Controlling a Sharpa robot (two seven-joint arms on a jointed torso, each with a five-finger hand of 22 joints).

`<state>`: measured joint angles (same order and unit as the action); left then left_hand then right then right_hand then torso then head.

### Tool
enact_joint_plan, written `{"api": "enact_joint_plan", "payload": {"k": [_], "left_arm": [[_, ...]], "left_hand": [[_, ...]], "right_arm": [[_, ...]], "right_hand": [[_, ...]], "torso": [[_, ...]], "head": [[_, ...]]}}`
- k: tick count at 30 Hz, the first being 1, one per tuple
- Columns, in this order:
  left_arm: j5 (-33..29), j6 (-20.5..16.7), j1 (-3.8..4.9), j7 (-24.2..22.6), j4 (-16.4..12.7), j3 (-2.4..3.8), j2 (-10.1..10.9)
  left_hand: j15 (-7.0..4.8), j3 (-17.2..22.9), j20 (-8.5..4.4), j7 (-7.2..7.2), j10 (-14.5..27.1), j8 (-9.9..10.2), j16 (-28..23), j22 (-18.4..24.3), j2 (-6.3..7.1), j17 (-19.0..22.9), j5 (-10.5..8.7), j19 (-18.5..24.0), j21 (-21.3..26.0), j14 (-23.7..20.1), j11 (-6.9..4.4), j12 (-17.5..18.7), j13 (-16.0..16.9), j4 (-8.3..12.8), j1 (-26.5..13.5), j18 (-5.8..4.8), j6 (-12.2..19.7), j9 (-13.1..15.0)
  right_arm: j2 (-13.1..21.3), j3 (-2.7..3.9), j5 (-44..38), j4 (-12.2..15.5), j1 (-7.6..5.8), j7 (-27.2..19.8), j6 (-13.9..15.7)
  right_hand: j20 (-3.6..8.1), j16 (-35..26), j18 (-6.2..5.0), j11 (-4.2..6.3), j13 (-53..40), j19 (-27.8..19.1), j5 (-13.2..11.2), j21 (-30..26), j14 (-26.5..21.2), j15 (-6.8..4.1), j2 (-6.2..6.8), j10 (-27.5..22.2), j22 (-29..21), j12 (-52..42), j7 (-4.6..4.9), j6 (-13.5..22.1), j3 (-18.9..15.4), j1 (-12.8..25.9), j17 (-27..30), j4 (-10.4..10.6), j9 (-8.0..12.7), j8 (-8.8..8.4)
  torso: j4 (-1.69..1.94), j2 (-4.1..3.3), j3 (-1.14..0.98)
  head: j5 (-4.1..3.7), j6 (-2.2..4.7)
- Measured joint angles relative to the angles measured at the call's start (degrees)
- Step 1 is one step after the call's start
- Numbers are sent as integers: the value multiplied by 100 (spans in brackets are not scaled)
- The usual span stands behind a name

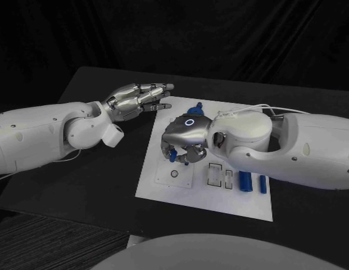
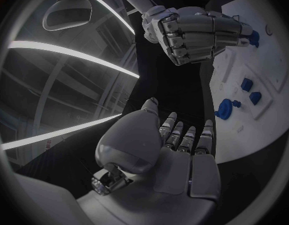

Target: Assemble the parts on the task board

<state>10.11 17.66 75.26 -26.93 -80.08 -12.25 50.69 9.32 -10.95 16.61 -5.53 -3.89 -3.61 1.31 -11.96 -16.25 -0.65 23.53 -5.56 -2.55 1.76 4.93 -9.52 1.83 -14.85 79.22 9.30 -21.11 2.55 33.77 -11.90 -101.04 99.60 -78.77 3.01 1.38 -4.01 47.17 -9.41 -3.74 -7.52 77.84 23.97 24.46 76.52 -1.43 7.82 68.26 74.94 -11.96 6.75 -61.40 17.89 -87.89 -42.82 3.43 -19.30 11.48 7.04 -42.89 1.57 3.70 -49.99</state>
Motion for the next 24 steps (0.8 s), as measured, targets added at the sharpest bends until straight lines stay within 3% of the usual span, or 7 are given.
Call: {"api": "enact_joint_plan", "payload": {"k": [2, 4, 14, 19, 24], "left_arm": [[0, -9, 0, 0, 1, 0, 0], [0, -15, 0, 0, 5, 0, 0], [0, -28, 0, 1, 19, 1, -3], [0, -27, 0, 4, 24, 0, -7], [0, -27, -1, 9, 28, 0, -7]], "left_hand": [[0, 0, 0, 0, 0, 0, 0, -6, 0, 0, 0, 0, 0, 0, 0, 0, 0, 0, 0, 0, 0, 6], [0, 0, 0, 0, 0, -22, 0, -6, 0, 0, 0, 0, 0, 0, 0, 0, 0, 0, 0, -1, 0, 5], [0, 16, 0, 0, 0, -22, 0, -15, 0, -5, 0, 0, 0, 0, 0, 0, -1, -16, 0, 0, 0, 6], [0, 16, 0, -20, 0, -22, 0, -21, 0, -4, 0, 0, 0, 0, 0, 0, -1, -16, 0, 0, -20, 5], [0, 16, 0, -20, 0, -22, 0, -21, 0, -4, 0, 0, 0, 0, 0, 0, -1, -16, 0, 0, -20, 5]], "right_arm": [[-76, 1, -109, -42, 69, -8, -1], [-126, 1, -213, -65, 132, -18, -1], [-158, 1, -564, -113, 298, -26, 5], [-146, 2, -693, -116, 367, -26, 12], [-98, 2, -802, -95, 436, -25, 17]], "right_hand": [[-5, 312, 5, 0, 0, 55, 20, 307, 115, 0, -10, 0, 0, 21, 12, -12, 15, 16, -292, -16, 0, -27], [0, 503, 97, -1, 0, 79, 21, 483, 165, 4, -6, 0, 0, 34, 20, -21, 25, 72, -464, -37, 3, -46], [1, 660, 98, -11, -4, 120, 22, 727, 184, -15, -5, 11, -1, 67, 21, -20, 47, 145, -626, -27, 6, -86], [1, 696, 97, -11, -14, 120, 21, 799, 184, -15, 11, 11, -1, 77, 20, -20, 63, 160, -663, -44, 6, -86], [0, 696, 97, -11, -20, 120, 21, 820, 184, -15, 11, 11, -2, 78, 20, -20, 64, 160, -663, -44, 6, -92]], "torso": [[18, 0, 0], [33, 0, 2], [109, -2, 21], [108, -7, 25], [81, -7, 24]], "head": [[-12, 0], [-23, 0], [-96, 0], [-99, 0], [-58, 0]]}}
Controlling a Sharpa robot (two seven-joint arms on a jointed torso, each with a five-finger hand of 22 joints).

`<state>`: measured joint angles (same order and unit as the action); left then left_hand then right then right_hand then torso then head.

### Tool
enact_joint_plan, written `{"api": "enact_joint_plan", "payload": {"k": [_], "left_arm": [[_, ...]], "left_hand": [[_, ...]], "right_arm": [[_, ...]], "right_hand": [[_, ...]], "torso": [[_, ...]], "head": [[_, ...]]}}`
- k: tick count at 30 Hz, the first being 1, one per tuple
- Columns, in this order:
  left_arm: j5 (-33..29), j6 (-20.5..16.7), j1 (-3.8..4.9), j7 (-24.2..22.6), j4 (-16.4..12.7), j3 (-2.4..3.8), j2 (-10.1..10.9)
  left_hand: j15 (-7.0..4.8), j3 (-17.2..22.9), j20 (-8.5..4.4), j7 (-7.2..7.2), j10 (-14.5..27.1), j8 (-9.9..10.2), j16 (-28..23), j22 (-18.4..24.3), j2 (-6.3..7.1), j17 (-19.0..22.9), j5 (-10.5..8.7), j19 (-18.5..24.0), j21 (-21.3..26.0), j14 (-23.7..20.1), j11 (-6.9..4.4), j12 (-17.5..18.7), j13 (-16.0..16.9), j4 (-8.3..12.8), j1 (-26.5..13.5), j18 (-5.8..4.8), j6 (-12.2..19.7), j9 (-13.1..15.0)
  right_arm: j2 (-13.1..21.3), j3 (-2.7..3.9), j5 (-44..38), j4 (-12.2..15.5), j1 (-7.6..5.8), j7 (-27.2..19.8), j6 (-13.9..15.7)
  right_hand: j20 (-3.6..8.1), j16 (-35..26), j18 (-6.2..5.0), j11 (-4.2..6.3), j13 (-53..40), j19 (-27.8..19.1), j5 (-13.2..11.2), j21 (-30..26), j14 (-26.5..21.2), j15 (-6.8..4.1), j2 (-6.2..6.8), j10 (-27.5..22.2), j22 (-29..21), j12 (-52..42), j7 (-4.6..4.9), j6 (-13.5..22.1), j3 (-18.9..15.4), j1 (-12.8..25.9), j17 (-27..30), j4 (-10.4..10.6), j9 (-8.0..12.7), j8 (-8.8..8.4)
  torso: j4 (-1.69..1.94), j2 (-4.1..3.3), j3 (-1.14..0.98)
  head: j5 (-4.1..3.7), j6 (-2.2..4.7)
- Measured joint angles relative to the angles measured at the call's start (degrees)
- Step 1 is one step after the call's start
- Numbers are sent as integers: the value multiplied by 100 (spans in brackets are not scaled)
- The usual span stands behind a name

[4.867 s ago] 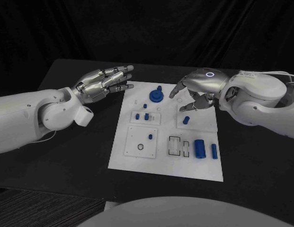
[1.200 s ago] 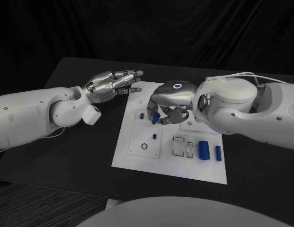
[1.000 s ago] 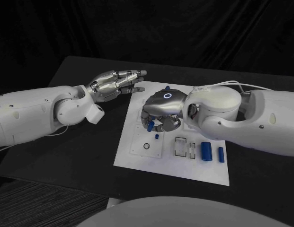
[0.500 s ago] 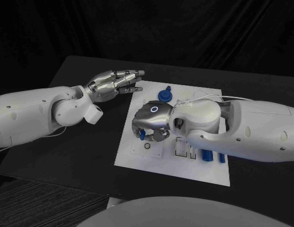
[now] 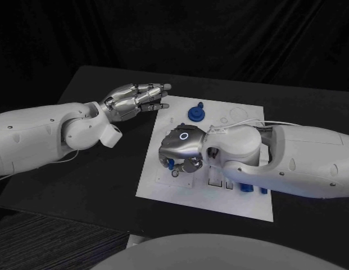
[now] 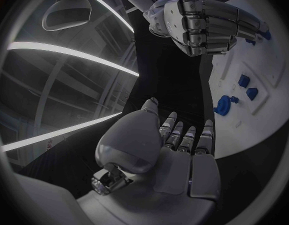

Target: Assemble the parts on the task board

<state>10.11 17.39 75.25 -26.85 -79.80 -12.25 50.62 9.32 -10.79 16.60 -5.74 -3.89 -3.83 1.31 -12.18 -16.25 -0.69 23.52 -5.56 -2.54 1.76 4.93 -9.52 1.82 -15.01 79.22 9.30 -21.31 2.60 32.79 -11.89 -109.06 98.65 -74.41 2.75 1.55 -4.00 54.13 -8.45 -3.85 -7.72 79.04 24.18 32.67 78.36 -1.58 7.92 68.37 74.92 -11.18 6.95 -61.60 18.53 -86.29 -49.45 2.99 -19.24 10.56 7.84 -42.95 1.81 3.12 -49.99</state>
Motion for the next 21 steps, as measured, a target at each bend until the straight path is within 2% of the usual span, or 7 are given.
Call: {"api": "enact_joint_plan", "payload": {"k": [3, 11, 21], "left_arm": [[0, 1, 0, 4, 0, 0, 2], [0, 2, 0, 10, 4, 0, 18], [0, 16, 0, 34, 22, 1, 3]], "left_hand": [[0, 0, 0, 0, 0, 0, 0, 0, 0, 0, 0, 0, 0, 0, 0, 0, 0, 0, 0, 0, 0, 0], [21, 0, 0, 0, 0, 0, 0, -5, 0, 1, 0, 0, 0, 21, 0, 0, -1, 0, 0, 0, 0, 0], [21, 0, 0, 0, 0, 0, 0, -5, 0, 1, 0, 0, 0, 21, 0, 0, -1, 0, 0, 0, 0, -1]], "right_arm": [[53, -2, -64, 42, 30, 1, 9], [158, -1, -199, 131, 67, 5, 28], [262, -1, -287, 238, 126, 14, 29]], "right_hand": [[0, 5, 0, 0, -2, 0, 0, 18, 0, 0, 0, 0, 0, 12, -1, -1, 0, 0, 0, 0, 1, -4], [0, 46, -1, -20, -17, 0, -4, 62, 0, 0, 16, 20, -1, 32, -22, -21, 14, 15, -10, -15, -9, -9], [0, 45, -1, -20, -17, 0, -9, 62, 0, 0, 39, 20, -1, 9, -22, -21, 14, 38, 36, -16, -9, -10]], "torso": [[-12, 1, -4], [-12, 13, -9], [1, 13, -11]], "head": [[17, 0], [5, 0], [-18, 0]]}}
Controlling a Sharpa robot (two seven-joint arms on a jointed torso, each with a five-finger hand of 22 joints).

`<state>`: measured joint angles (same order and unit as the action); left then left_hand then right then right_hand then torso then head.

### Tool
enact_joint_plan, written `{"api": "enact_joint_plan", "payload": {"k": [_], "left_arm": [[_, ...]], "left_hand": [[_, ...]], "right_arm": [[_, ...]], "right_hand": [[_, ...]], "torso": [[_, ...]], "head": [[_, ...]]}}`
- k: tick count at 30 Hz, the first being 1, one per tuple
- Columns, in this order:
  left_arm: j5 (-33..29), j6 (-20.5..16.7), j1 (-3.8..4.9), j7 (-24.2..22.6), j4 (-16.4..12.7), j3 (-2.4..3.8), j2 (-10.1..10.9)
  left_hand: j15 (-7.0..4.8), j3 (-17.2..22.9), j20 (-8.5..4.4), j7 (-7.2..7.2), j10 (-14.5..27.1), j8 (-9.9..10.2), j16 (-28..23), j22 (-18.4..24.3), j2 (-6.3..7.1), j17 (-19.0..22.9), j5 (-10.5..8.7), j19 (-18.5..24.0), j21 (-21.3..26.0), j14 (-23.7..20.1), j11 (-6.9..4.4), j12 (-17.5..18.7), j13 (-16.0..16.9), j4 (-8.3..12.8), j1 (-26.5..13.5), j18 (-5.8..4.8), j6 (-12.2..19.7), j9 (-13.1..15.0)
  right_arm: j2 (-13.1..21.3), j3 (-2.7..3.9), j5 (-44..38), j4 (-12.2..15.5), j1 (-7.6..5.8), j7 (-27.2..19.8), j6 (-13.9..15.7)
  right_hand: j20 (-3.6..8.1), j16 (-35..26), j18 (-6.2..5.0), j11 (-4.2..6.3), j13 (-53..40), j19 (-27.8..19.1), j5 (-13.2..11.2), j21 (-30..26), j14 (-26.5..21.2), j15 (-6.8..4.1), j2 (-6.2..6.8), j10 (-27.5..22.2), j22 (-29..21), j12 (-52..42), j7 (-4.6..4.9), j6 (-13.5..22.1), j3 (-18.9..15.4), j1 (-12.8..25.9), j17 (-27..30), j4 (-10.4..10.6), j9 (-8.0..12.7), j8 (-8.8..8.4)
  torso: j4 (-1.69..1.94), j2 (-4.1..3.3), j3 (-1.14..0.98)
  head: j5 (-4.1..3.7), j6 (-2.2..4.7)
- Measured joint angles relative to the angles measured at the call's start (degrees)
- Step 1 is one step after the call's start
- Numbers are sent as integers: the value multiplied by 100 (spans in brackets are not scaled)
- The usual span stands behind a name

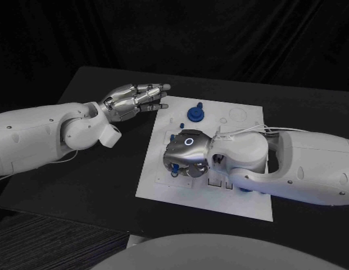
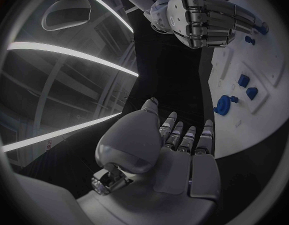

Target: Assemble the parts on the task board

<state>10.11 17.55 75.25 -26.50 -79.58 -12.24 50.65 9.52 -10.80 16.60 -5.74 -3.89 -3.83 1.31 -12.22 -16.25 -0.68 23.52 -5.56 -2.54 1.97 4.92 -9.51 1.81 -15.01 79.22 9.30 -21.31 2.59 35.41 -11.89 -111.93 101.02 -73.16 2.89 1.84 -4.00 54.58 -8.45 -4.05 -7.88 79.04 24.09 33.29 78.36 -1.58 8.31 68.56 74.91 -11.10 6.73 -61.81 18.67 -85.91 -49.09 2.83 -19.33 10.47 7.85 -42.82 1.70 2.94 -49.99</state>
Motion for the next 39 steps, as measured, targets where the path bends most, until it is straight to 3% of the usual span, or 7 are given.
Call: {"api": "enact_joint_plan", "payload": {"k": [25, 27, 31, 32, 34, 39], "left_arm": [[0, 81, -13, 71, 59, -1, -29], [0, 92, -15, 75, 60, -1, -29], [0, 108, -22, 81, 65, 1, -29], [0, 112, -24, 82, 66, 1, -29], [0, 117, -28, 85, 68, 1, -29], [0, 130, -45, 92, 71, 0, -24]], "left_hand": [[0, 16, 0, -21, 0, 0, 0, 1, 0, 1, 0, 0, 0, 0, 0, 0, -1, -16, 0, 0, -20, 4], [0, 16, 0, -21, 0, 0, 0, 2, 0, 1, 0, 0, 0, 0, 0, 1, -1, -16, 0, 0, -20, 4], [0, 16, 0, -26, 0, -6, 0, 2, 0, 1, 0, 0, 0, -1, 0, 1, -1, -16, 0, 0, -26, 5], [-1, 16, 0, -43, 0, -25, 0, 2, 0, 1, 0, 0, 0, 0, 0, 1, -1, -16, 0, 0, -43, 8], [-1, 16, 0, -56, 0, -27, 0, 2, 0, 1, 0, 0, 0, -1, 0, 1, -1, -16, 0, 0, -55, 12], [-1, 16, 0, -72, 0, -27, 0, 2, 0, 1, 0, 0, 0, 0, 0, 1, -1, -16, 0, 0, -72, 12]], "right_arm": [[-24, 10, -44, -73, 202, 26, 110], [-26, 13, -44, -80, 210, 37, 117], [-26, 16, -44, -93, 220, 66, 123], [-24, 16, -44, -96, 221, 76, 124], [-18, 14, -44, -104, 228, 88, 124], [-3, 0, -45, -122, 247, 130, 120]], "right_hand": [[0, -201, -2, -20, -60, -85, -2, -230, -137, -8, 44, 21, 0, -40, 5, -36, 38, 43, 188, -40, -8, -45], [0, -240, -1, -20, -64, -132, -2, -274, -177, 7, 44, 21, 3, -42, 5, -36, 39, 44, 224, -40, -7, -101], [0, -334, -3, 84, -97, -250, -80, -409, -284, -27, -2, -84, 4, 44, -13, 247, 38, 90, 319, -40, 66, -299], [-1, -375, -2, 104, -100, -296, -179, -482, -324, -30, 14, -169, 4, 91, -108, 501, 39, 140, 360, -40, 132, -446], [-21, -459, -1, 14, -89, -397, -393, -639, -414, 21, 54, -506, 4, 200, -347, 1016, 47, 240, 451, -46, 265, -644], [-114, -619, -2, -124, -2, -569, -910, -1007, -594, 95, 148, -1312, 3, 445, -588, 1759, -219, 422, 645, 110, 507, -673]], "torso": [[3, -1, 1], [2, -1, 1], [2, -1, 1], [2, 0, 2], [3, 0, 3], [6, -1, 3]], "head": [[-20, 0], [-14, 0], [-8, 0], [-8, 0], [-8, 0], [-8, 0]]}}
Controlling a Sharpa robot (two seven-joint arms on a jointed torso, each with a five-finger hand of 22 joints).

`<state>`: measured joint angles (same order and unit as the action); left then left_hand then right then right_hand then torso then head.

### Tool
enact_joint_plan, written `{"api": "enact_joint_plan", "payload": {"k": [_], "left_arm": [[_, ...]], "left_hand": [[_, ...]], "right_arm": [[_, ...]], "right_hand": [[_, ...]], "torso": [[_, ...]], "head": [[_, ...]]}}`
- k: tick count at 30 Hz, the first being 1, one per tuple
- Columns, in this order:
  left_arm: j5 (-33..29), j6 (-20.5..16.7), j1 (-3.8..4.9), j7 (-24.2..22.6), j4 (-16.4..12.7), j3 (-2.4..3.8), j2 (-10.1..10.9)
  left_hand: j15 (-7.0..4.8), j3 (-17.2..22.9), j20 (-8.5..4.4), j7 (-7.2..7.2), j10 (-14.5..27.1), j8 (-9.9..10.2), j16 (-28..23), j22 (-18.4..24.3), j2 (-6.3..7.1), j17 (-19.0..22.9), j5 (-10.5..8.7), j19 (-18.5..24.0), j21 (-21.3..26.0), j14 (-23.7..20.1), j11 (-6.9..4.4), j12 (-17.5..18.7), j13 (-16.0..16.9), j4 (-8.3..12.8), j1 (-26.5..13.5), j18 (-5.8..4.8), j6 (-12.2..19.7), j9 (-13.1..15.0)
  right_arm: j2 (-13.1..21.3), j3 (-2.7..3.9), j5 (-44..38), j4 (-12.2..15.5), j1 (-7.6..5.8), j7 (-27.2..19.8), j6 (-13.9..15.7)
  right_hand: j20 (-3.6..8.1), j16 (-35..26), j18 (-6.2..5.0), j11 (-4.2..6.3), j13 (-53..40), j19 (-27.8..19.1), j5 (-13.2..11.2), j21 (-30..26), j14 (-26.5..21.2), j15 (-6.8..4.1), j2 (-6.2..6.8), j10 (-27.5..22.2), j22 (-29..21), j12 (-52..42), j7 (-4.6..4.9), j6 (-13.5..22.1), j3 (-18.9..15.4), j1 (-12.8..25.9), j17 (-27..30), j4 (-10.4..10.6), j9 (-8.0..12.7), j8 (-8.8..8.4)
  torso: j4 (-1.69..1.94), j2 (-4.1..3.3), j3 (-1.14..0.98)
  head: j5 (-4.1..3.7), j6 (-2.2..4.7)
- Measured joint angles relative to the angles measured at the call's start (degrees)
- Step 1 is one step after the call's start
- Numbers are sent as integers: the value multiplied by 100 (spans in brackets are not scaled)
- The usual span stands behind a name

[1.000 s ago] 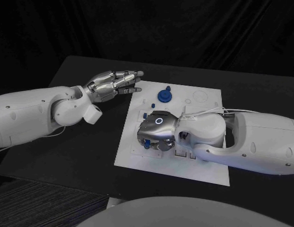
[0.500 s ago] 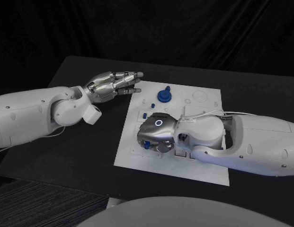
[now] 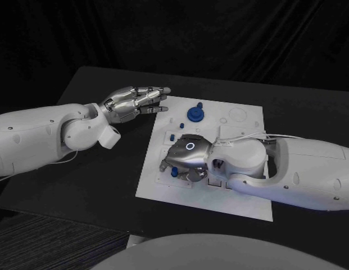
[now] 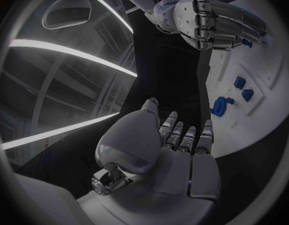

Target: Assemble the parts on the task board

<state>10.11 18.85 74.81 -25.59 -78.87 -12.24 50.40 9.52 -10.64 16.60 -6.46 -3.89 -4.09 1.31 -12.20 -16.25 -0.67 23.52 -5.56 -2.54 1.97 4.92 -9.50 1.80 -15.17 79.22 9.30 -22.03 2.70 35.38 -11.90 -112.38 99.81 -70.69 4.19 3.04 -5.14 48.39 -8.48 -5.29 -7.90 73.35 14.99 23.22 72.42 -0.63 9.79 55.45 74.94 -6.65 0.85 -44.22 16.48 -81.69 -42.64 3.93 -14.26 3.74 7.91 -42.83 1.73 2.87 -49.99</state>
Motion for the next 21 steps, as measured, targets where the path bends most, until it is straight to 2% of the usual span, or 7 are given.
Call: {"api": "enact_joint_plan", "payload": {"k": [3, 5, 10, 13, 15, 18, 21], "left_arm": [[0, 6, -9, 3, 0, -1, 5], [0, 8, -15, 5, 0, -1, 12], [0, 10, -21, 10, -2, -1, 29], [0, 11, -23, 13, -6, -1, 49], [0, 11, -26, 15, -5, -1, 59], [0, 11, -28, 16, -3, -1, 62], [0, 11, -30, 16, -1, -1, 64]], "left_hand": [[0, 0, 0, 0, 0, 0, 0, 0, 0, 0, 0, 0, 0, 0, 0, 0, 0, 0, 0, 0, 0, 0], [0, 0, 0, -5, 0, 0, 0, 0, 0, 0, 0, 0, 0, 0, 0, 0, 0, 0, 0, 0, -30, 4], [0, 0, 0, 0, 0, -23, 0, 0, 0, 0, 0, 0, 0, 0, 0, 0, 0, 0, 0, 0, -40, 7], [0, 0, 0, -23, 0, -23, 0, 0, 0, 0, 0, 0, 0, 0, 0, 0, 0, 0, 0, 0, -64, 12], [0, 0, 0, -23, 0, -23, 0, 0, 0, 0, 0, 0, 0, 0, 0, 0, 0, 0, 0, 0, -64, 12], [0, 0, 0, -3, 0, -23, 0, 11, 0, 0, 0, 0, 0, 0, 0, 1, 0, 0, 0, 0, -85, 12], [0, 0, 0, -3, 0, -23, 0, 18, 0, 0, 0, 0, 0, 0, 0, 1, 0, 0, 0, 0, -84, 12]], "right_arm": [[22, 4, -1, 0, 0, 13, 3], [57, 8, -1, 6, 0, 20, 13], [198, 6, -1, 74, -11, 24, 42], [364, -5, -2, 173, -79, 1, 106], [463, -5, -3, 233, -137, -26, 177], [685, 0, 2, 380, -254, -123, 432], [970, -1, 81, 545, -411, -311, 820]], "right_hand": [[-45, -63, -4, -46, 28, -62, -223, -216, -72, 54, 1, -472, 0, 71, -64, 161, -357, -1, 111, 110, 109, 0], [-70, -90, -98, -63, 61, -88, -296, -353, -142, 74, 22, -775, 0, 76, -110, 272, -640, -98, 178, 291, 197, -1], [-111, -137, -96, -81, 221, -129, -384, -690, -216, 79, 300, -1402, -1, 49, -161, 383, -1119, -712, 345, 1230, 390, 25], [-111, -160, -96, -68, 326, -129, -444, -804, -255, 84, 441, -1758, -1, 94, -204, 730, -1287, -708, 385, 1320, 518, 5], [-102, -180, -95, 9, 438, -227, -490, -1009, -336, 59, 620, -2439, -1, 269, -369, 1277, -1434, -609, 404, 1334, 676, -71], [-102, -226, -96, 41, 479, -303, -631, -1114, -450, 68, 747, -2905, -1, 339, -440, 1702, -1544, -389, 417, 1337, 800, -87], [-100, -226, -95, 41, 464, -324, -755, -1147, -461, 78, 762, -2928, -1, 287, -453, 1703, -1544, -80, 414, 1337, 823, -87]], "torso": [[1, 0, 0], [1, 0, 0], [1, -1, -1], [1, -1, -1], [1, -1, -2], [1, -1, -2], [1, -1, -2]], "head": [[4, 0], [11, 0], [16, 0], [16, 0], [-3, 0], [-41, 0], [-64, 0]]}}
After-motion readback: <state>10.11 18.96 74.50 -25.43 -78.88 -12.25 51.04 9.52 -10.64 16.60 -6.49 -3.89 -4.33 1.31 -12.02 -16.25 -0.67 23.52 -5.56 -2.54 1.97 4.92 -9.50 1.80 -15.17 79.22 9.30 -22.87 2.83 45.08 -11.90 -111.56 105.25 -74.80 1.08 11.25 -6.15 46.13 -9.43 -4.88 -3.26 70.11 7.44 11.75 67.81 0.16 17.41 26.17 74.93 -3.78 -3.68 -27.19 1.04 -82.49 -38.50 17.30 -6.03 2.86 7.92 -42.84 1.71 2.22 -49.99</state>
